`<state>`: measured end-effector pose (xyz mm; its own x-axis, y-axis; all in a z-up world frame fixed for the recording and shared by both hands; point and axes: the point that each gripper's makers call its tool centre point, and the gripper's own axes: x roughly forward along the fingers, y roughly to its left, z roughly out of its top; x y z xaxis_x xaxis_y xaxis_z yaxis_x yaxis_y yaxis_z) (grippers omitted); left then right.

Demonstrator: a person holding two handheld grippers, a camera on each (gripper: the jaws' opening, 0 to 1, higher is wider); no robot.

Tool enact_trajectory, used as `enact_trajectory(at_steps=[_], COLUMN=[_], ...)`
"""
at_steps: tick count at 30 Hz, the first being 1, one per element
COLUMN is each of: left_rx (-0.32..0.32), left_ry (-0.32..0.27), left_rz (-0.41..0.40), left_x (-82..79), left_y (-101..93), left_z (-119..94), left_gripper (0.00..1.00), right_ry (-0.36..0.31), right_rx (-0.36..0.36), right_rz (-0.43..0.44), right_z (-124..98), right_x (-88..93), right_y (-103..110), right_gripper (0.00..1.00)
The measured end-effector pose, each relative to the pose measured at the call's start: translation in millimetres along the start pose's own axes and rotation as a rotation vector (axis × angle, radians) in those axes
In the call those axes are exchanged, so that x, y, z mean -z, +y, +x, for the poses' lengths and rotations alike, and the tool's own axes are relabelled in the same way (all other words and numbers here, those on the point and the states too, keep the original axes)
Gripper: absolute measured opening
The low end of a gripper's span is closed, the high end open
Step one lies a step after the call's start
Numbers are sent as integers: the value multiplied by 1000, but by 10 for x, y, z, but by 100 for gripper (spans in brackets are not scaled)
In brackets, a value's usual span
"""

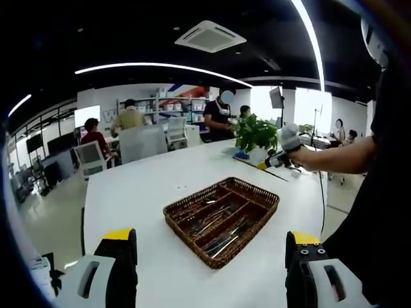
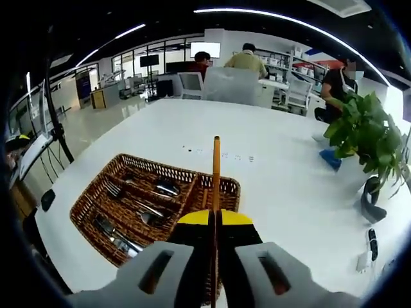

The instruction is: Arrange the knives, forks, and spoons in their matching storage slots by inserting each utensil handle-first until every utensil is classified and aligned in the correct compartment

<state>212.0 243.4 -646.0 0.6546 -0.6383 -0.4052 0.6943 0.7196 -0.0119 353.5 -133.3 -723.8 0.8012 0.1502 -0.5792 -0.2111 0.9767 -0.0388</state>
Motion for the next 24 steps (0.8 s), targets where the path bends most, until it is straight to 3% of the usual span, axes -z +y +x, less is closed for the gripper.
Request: enact_trajectory(at_steps=[9,21,24], left_rx=[-5,-47,-58], left_ry=[0,24,17], left_rz=[-17,-51,-38], left_x=[23,231,221], left_y=[-98,7,20], left_z=[-46,-287,-340], left_gripper=[100,100,100], right_ry=[-18,-14,-28], right_rx=[11,41,50], right_rz=[19,37,41], right_z=[304,588,656], right_x=[-117,122,191], right_y=[-26,61,43], right_gripper=[0,0,0])
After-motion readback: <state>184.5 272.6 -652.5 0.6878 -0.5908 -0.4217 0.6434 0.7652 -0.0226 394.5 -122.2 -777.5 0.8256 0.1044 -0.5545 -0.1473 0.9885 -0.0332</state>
